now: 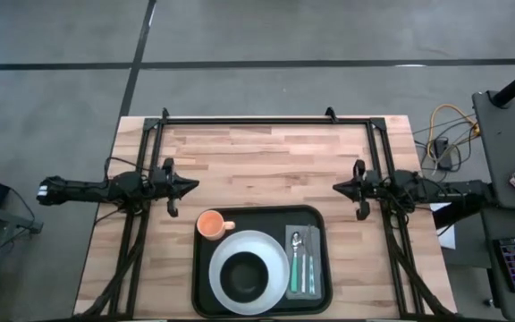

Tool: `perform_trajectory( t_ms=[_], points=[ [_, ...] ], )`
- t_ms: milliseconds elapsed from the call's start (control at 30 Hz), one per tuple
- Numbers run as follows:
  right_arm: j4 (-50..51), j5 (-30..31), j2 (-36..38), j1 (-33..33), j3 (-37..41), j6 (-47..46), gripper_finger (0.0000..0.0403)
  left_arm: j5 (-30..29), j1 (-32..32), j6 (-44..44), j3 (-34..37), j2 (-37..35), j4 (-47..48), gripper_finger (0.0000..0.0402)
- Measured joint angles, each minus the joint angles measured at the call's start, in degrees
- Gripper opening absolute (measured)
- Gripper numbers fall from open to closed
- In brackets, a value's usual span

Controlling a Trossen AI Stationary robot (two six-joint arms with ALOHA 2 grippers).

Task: Set up tray
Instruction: Return to Home Position

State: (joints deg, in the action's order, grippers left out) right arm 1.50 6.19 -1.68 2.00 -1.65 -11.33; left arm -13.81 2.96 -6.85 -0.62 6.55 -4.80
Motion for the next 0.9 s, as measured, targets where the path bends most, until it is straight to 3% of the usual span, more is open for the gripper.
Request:
perform_trajectory(
  t_ms=[233,600,900],
  points=[
    [-0.44,3.26,0.17,-0.3,0.0,-0.25,0.0008,0.04,0.0,1.84,0.02,0.14,0.05,0.0],
    [-0.42,3.28,0.06,-0.28,0.0,6.26,0.0008,0.11,0.0,1.84,0.04,0.15,-0.17,0.0],
    [-0.42,3.28,0.05,-0.28,0.0,5.07,0.0009,0.13,0.0,1.84,0.05,0.15,-0.15,0.0]
  ],
)
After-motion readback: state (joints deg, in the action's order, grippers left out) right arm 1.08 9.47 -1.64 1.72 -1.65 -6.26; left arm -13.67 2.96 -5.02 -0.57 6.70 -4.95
